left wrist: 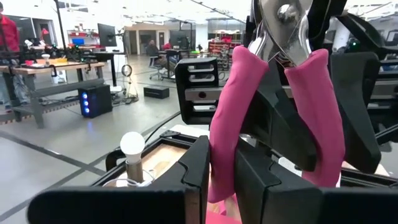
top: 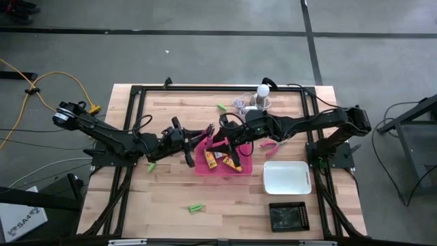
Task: Pick & Place School Supplies
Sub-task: Put the pink hole puncher into the white bin
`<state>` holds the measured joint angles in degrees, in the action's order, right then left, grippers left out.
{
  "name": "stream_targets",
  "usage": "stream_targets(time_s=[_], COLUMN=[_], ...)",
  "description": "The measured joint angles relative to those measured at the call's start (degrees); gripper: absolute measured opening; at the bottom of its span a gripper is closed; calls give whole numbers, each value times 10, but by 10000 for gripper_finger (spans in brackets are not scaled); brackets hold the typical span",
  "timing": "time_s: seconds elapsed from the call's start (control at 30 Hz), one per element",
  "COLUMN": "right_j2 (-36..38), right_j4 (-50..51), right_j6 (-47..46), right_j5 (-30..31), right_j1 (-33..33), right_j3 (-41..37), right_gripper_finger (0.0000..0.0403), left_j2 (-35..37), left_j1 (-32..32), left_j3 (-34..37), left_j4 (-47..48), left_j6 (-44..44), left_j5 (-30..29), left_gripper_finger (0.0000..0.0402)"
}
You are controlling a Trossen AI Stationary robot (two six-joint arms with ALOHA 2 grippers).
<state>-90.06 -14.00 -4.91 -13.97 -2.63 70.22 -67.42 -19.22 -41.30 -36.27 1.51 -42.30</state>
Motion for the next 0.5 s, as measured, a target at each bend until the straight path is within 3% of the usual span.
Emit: stream_targets(time_s=[0.5], right_j2=[3], right_j4=[10], right_j6=[0], right_j5=[1], right_j1=[0], right_j3=[0], right_gripper_finger=[83], left_j2=[0], left_j1=[-2], left_j3=[0], left_j4=[6], left_j6=[1], left_j5=[-11], left_gripper_finger=[45])
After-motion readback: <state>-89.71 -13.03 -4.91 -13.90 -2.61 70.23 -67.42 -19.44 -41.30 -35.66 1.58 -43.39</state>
